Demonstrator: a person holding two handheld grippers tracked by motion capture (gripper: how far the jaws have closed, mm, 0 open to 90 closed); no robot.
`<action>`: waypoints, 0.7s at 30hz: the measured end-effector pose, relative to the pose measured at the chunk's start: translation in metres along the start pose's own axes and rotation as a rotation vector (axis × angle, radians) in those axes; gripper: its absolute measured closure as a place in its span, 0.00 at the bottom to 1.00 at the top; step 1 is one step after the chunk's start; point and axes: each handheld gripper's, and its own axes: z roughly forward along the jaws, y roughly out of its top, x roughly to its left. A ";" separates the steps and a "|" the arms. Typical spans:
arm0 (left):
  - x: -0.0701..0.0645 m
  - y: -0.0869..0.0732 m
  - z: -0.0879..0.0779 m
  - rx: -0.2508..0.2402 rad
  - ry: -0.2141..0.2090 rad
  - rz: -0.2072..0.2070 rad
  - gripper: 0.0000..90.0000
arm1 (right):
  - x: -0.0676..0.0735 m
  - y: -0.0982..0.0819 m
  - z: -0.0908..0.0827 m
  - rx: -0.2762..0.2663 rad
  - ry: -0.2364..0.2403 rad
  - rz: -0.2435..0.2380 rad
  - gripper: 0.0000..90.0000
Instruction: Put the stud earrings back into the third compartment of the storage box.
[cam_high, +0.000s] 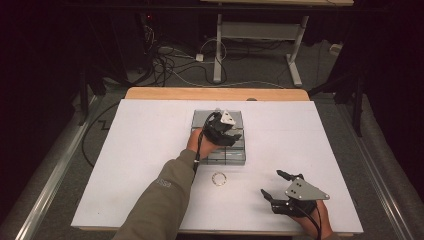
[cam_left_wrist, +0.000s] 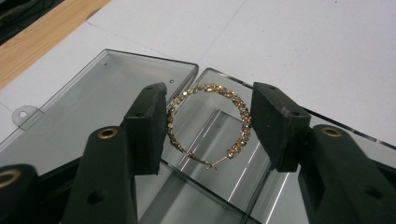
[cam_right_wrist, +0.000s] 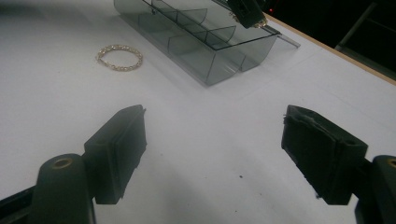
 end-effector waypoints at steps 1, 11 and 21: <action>-0.001 0.000 0.001 0.005 0.003 0.008 0.50 | 0.000 0.000 0.000 0.000 0.000 0.000 0.25; -0.004 0.004 0.000 0.015 0.021 0.015 0.46 | -0.001 -0.001 0.001 0.006 0.001 0.007 0.25; -0.007 0.008 -0.028 -0.017 0.047 0.042 0.41 | -0.002 -0.001 0.001 0.002 -0.004 0.015 0.26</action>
